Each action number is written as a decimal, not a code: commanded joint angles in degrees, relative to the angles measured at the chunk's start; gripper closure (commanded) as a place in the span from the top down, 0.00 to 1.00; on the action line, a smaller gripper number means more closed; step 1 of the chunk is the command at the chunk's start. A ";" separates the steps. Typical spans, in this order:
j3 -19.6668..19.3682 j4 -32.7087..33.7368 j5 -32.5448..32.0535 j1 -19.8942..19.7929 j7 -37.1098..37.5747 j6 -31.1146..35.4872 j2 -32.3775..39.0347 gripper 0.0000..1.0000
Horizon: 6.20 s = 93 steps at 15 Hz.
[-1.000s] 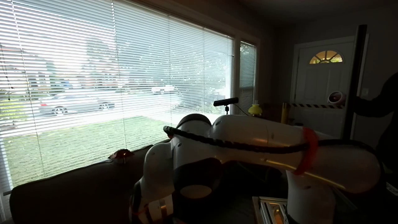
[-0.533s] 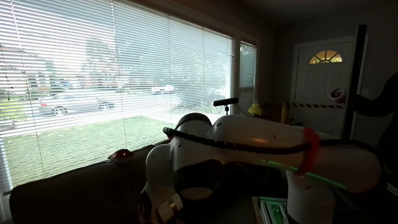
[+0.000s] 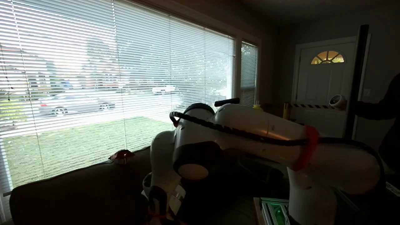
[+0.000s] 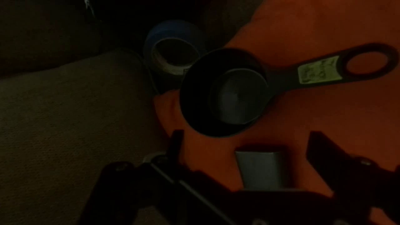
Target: Put the black measuring cup on the left armrest of the sofa.
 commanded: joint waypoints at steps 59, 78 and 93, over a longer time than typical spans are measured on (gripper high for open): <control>41.08 4.15 -27.20 -34.89 -13.57 -24.95 -11.01 0.03; 24.82 13.27 -48.36 -13.29 -13.62 -0.79 -5.40 0.03; 37.47 40.99 -48.23 -15.35 -44.93 -2.83 -0.40 0.10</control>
